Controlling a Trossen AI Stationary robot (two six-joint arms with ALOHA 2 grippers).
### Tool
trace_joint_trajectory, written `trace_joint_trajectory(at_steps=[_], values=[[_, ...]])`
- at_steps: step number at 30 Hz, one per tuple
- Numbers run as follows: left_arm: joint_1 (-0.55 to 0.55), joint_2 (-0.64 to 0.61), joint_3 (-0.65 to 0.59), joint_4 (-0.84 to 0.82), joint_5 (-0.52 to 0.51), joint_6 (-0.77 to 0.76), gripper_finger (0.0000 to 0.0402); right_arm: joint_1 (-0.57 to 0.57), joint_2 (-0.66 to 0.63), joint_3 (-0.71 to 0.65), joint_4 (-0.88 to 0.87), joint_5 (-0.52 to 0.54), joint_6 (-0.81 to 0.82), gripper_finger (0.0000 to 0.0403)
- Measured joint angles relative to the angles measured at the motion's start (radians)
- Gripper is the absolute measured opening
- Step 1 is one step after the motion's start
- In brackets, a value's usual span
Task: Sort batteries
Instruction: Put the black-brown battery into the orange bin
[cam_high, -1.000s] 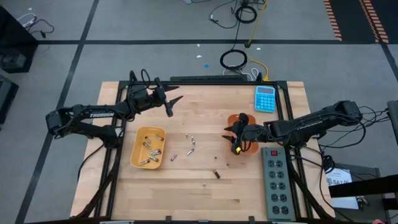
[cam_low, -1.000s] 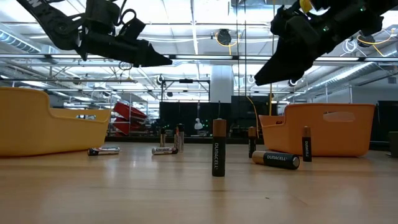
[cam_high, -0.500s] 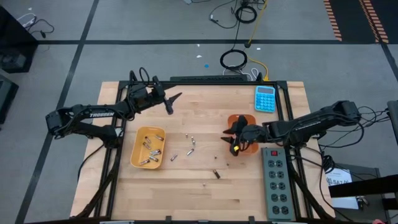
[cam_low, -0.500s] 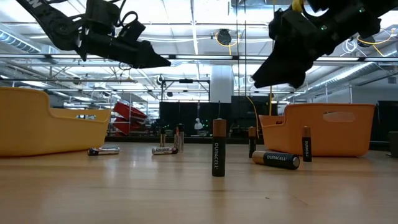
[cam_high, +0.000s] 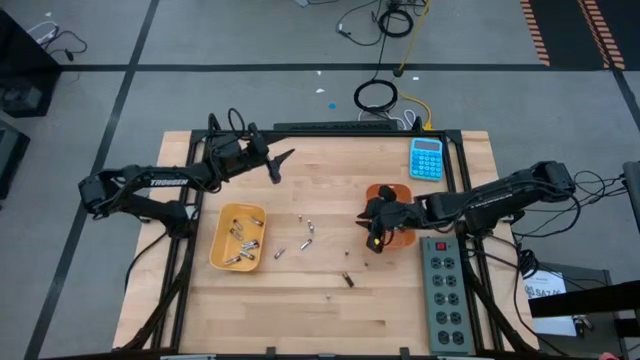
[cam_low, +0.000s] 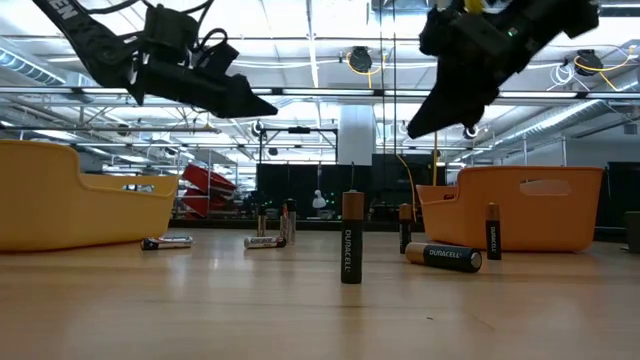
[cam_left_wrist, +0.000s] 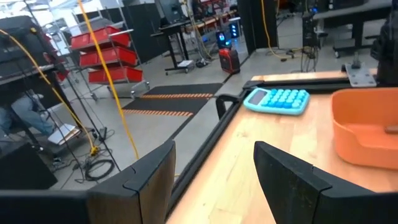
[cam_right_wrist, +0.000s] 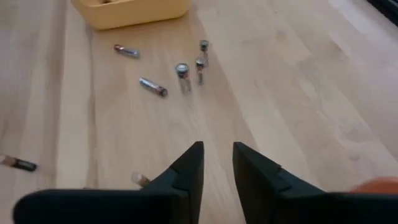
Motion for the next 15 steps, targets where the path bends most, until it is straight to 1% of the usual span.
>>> trace_joint_trajectory(at_steps=[4,8,12,15], values=[[-0.021,0.015,0.0,0.001,0.003,0.002,0.0228,0.025,0.043,0.08,-0.089,0.0,0.009,0.0111],[-0.038,0.005,0.0,0.014,0.005,0.022,0.0228,0.045,0.065,0.141,-0.165,0.027,0.003,0.0142],[-0.039,-0.007,0.0,0.022,0.005,0.001,0.0228,0.045,0.101,0.191,-0.222,0.027,-0.008,0.0161],[-0.039,-0.007,0.0,0.0,0.006,-0.019,0.0228,0.049,0.141,0.232,-0.308,0.027,-0.009,0.0169]])
